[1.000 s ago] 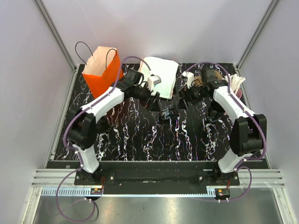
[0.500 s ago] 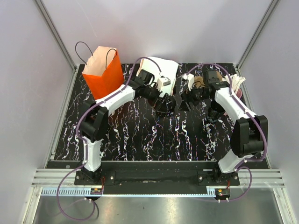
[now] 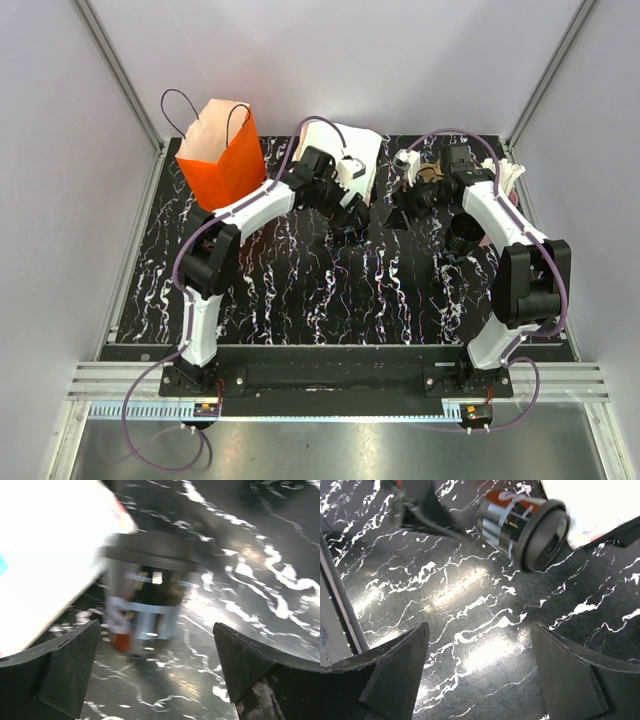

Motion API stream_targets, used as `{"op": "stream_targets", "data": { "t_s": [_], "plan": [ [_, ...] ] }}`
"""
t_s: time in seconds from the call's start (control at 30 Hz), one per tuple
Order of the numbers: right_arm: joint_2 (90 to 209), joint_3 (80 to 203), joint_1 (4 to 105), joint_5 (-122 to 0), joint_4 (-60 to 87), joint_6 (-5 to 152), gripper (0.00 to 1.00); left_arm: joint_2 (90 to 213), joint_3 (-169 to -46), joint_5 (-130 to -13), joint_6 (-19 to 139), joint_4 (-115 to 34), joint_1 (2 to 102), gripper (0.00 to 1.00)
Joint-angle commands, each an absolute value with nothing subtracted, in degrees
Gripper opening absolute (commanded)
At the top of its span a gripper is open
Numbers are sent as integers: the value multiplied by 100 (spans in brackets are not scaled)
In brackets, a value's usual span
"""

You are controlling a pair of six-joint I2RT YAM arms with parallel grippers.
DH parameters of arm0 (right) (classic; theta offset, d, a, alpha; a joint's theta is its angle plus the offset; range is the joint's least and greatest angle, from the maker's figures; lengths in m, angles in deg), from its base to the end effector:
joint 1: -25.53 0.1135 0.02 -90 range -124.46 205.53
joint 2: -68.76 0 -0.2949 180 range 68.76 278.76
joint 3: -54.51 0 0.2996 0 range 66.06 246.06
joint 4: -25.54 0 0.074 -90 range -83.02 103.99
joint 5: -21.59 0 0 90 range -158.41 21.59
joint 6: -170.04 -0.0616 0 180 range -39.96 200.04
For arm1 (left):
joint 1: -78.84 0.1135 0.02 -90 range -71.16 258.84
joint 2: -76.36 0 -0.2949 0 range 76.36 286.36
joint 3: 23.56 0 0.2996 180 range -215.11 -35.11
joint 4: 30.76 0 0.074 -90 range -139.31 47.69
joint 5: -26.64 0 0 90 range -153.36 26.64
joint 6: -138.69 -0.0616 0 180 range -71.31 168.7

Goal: Pack the takeout coffee

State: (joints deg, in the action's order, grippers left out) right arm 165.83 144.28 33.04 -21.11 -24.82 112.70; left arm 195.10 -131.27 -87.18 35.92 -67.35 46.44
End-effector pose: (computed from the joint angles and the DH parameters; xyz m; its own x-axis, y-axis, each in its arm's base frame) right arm 0.4059 0.0992 0.2703 -0.4470 -0.4281 -0.7854 -0.8548 0.4632 0.2341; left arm 0.4458 -0.3123 0.2185 -0.4491 0.5245 -0.7233 0.8401 0.5236 -0.1420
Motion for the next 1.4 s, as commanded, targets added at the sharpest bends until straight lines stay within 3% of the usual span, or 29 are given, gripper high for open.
{"op": "stream_targets", "data": {
  "t_s": [0.0, 0.37, 0.67, 0.8, 0.97, 1.17, 1.37],
  "plan": [
    [16614, 14692, 3257, -1840, -2381, 11221, 88, 19422, -13398, -7980, 3253, -6252, 4667, 99],
    [17737, 15324, 3142, -972, -2530, 10536, 82, 19950, -13698, -8823, 2769, -6665, 4658, 99],
    [18354, 15395, 3099, -970, -2899, 11132, 75, 20003, -13452, -9289, 2698, -6850, 4650, 99],
    [18416, 15466, 3107, -1085, -2882, 11290, 73, 20099, -13591, -9245, 2769, -6894, 4650, 99],
    [18223, 15020, 3107, -1199, -2540, 11432, 64, 20327, -13882, -9280, 2909, -7034, 4650, 99],
    [17616, 14227, 3177, -1866, -1441, 11221, 65, 20469, -14286, -9430, 3015, -7228, 4641, 99],
    [17545, 14296, 3195, -2385, -1194, 10913, 68, 20425, -14602, -9562, 3226, -7307, 4641, 99]
  ]
}}
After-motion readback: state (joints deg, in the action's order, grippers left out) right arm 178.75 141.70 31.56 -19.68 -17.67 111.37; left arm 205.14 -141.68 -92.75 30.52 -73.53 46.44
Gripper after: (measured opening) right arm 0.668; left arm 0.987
